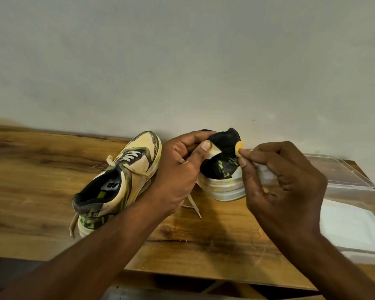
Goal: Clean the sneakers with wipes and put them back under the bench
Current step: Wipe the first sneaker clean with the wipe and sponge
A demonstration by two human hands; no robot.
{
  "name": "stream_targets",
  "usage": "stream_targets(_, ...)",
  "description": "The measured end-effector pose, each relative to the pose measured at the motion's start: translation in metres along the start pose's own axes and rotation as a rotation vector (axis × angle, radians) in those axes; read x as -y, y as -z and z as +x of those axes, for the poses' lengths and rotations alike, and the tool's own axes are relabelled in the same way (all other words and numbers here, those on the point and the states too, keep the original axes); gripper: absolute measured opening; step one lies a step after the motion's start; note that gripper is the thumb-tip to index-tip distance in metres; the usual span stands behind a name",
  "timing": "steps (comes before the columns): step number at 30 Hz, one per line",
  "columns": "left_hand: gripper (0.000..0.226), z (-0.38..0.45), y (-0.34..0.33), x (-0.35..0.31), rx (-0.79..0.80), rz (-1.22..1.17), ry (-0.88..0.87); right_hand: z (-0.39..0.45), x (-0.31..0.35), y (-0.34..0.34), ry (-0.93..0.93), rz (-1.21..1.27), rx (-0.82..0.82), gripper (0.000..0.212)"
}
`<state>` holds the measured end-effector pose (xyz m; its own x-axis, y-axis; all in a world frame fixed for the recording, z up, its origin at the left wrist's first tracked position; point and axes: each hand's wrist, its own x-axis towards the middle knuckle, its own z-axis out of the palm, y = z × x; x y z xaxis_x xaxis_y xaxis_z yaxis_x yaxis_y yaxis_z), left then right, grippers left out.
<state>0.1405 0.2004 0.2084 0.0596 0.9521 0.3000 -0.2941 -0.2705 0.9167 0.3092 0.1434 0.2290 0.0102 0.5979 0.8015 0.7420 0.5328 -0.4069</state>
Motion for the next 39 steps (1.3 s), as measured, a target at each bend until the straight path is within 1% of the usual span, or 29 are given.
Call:
stream_targets(3, 0.028, 0.0, -0.004, 0.001, -0.046, 0.001, 0.021, -0.006, 0.005, -0.004, 0.092, -0.055, 0.033, 0.014)
stream_targets(8, 0.034, -0.004, -0.009, 0.0, -0.049, 0.046, 0.049, -0.018, 0.007, -0.015, 0.256, -0.189, 0.23, 0.021)
stream_targets(9, 0.034, -0.003, -0.01, -0.001, -0.056, 0.047, 0.051, -0.015, 0.005, -0.013, 0.262, -0.211, 0.239, 0.021)
stream_targets(11, 0.034, -0.001, -0.009, -0.004, -0.078, 0.04, 0.049, -0.006, 0.0, -0.005, 0.198, -0.215, 0.182, 0.018)
stream_targets(14, 0.034, 0.003, -0.006, -0.005, -0.117, 0.038, 0.04, 0.003, -0.012, 0.007, -0.036, -0.105, 0.089, 0.019)
stream_targets(15, 0.033, 0.003, -0.006, -0.005, -0.122, 0.044, 0.037, 0.005, -0.013, 0.009, -0.088, -0.064, 0.077, 0.02)
stream_targets(16, 0.034, 0.002, -0.007, -0.004, -0.123, 0.056, 0.036, 0.005, -0.01, 0.009, -0.099, -0.042, 0.074, 0.02)
stream_targets(18, 0.035, -0.001, -0.009, -0.001, -0.122, 0.082, 0.038, -0.001, 0.0, 0.001, -0.025, -0.036, 0.109, 0.019)
stream_targets(20, 0.034, -0.003, -0.012, 0.002, -0.107, 0.104, 0.055, -0.011, 0.012, -0.01, 0.089, -0.096, 0.222, 0.022)
stream_targets(22, 0.032, -0.004, -0.014, 0.004, -0.085, 0.115, 0.068, -0.014, 0.015, -0.014, 0.141, -0.176, 0.316, 0.026)
stream_targets(23, 0.031, -0.003, -0.013, 0.004, -0.079, 0.108, 0.069, -0.012, 0.01, -0.012, 0.132, -0.197, 0.313, 0.027)
stream_targets(26, 0.031, -0.001, -0.01, 0.003, -0.105, 0.084, 0.054, -0.003, -0.005, 0.0, 0.066, -0.194, 0.195, 0.025)
stream_targets(28, 0.03, -0.001, -0.01, 0.003, -0.108, 0.085, 0.053, -0.006, -0.005, 0.0, 0.067, -0.207, 0.176, 0.025)
stream_targets(29, 0.03, -0.002, -0.01, 0.004, -0.1, 0.092, 0.055, -0.009, 0.0, -0.003, 0.085, -0.226, 0.193, 0.026)
stream_targets(33, 0.033, -0.006, -0.012, 0.006, -0.071, 0.118, 0.069, -0.021, 0.018, -0.016, 0.203, -0.256, 0.352, 0.032)
stream_targets(34, 0.033, -0.006, -0.012, 0.005, -0.071, 0.113, 0.071, -0.019, 0.016, -0.015, 0.207, -0.262, 0.347, 0.031)
stream_targets(35, 0.032, -0.005, -0.011, 0.005, -0.074, 0.102, 0.07, -0.015, 0.01, -0.012, 0.184, -0.265, 0.307, 0.029)
stream_targets(38, 0.033, -0.001, -0.008, 0.003, -0.106, 0.09, 0.052, 0.003, -0.014, 0.005, 0.022, -0.22, 0.081, 0.024)
stream_targets(39, 0.034, -0.002, -0.008, 0.002, -0.109, 0.091, 0.05, 0.006, -0.015, 0.008, -0.008, -0.185, 0.041, 0.021)
